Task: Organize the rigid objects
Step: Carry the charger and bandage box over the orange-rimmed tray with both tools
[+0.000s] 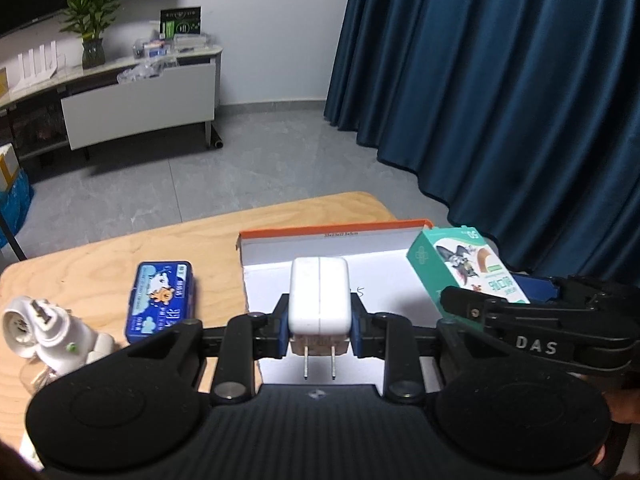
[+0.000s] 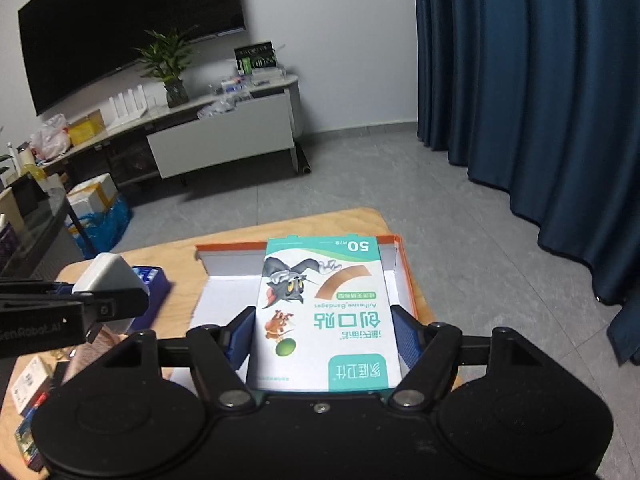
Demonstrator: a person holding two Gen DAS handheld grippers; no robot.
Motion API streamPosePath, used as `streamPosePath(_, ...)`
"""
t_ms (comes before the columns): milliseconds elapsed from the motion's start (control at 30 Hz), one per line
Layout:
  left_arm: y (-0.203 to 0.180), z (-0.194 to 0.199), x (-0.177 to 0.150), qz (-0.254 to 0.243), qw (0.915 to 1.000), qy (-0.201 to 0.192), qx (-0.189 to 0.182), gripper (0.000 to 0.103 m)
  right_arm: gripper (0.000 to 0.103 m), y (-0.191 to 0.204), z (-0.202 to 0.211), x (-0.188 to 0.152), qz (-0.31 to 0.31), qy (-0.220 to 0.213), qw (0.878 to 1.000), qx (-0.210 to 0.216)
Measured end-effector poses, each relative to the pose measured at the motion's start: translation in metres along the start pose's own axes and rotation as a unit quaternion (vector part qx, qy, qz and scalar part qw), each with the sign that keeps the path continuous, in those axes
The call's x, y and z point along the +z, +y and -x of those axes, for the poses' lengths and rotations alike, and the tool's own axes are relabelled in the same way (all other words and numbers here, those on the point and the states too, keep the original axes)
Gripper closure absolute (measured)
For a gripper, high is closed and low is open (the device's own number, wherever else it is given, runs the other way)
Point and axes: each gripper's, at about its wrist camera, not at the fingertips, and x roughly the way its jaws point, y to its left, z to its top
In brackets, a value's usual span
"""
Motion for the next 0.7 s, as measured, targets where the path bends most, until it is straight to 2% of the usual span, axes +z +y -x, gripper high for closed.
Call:
streamPosePath(233,-0.001,-0.010,0.009,0.010,0.9999,0.006,0.006,0.074,0.019,0.001,-0.030,0.006,0.009,0.016,1.000,-0.002)
streamPosePath(700,-0.002,-0.030,0.009,0.024,0.9993,0.022,0.017,0.074,0.019,0.000,-0.055,0.012,0.021,0.030,0.999,-0.004)
